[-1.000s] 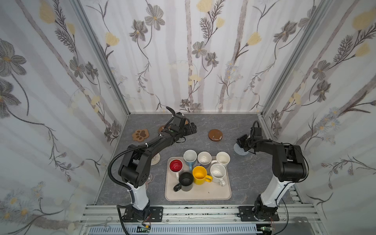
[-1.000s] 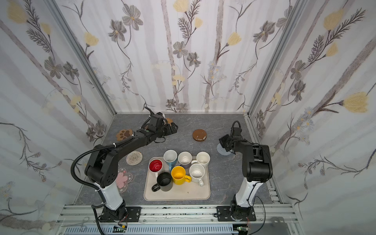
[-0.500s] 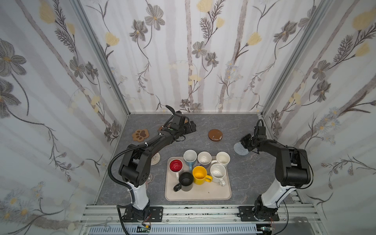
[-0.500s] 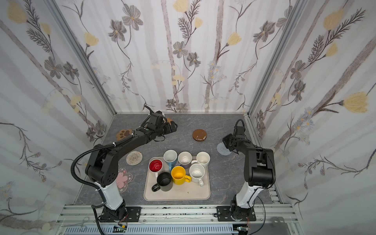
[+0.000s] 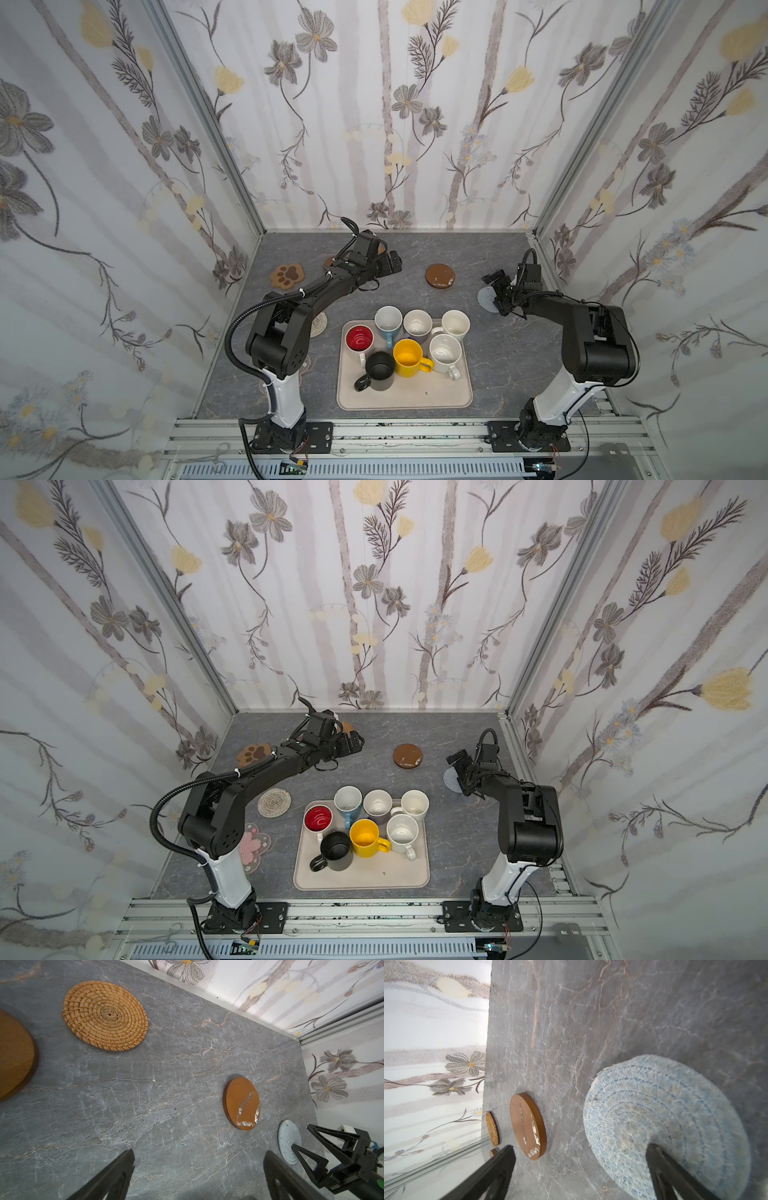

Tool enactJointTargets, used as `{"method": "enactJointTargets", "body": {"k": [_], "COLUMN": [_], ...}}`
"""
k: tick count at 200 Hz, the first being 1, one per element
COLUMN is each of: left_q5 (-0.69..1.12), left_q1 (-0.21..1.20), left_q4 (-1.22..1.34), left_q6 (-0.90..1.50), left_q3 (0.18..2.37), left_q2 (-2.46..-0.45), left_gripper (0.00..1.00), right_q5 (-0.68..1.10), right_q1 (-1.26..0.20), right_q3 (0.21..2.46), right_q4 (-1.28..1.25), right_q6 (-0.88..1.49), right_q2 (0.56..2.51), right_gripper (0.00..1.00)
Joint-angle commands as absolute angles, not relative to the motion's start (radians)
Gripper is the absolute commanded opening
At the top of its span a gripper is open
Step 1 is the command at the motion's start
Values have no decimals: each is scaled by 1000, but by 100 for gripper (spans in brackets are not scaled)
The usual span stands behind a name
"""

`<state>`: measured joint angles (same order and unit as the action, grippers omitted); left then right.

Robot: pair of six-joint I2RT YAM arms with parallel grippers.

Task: Place cups on coasters
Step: Move the coaster to the top-right of the table.

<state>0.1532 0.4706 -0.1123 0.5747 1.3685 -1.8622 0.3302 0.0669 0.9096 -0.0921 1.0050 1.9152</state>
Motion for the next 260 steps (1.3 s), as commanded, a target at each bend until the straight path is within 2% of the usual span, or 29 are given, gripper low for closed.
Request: {"method": "enactJointTargets", "body": {"k": [1,151,193,201,229,260], "left_q5": [146,132,144,152,218,273], "left_q1": [469,451,450,450,449,461], "left_q4": [-118,-151,-164,-167,-176,-184], "left_q6": [566,551,528,522,527,529], "left_q3": [1368,1381,1427,1451,1569,1715], "left_q2": [-1854,-1864,-1900,-1920,-2022,-2136], "left_gripper": [100,100,100,97,74,61], "right_q5": [292,304,301,293,261,214], "right_q1": [64,67,58,57,34,-27], "right_q3": [941,1250,1376,1394,1451,1601], "right_q4": [-29,26,87,101,154,319], "right_q6": [1027,1029,947,926,818,654], "right_q2": [1951,2155,2200,2196,2155,2160], "right_gripper": [100,100,100,100,97,92]}}
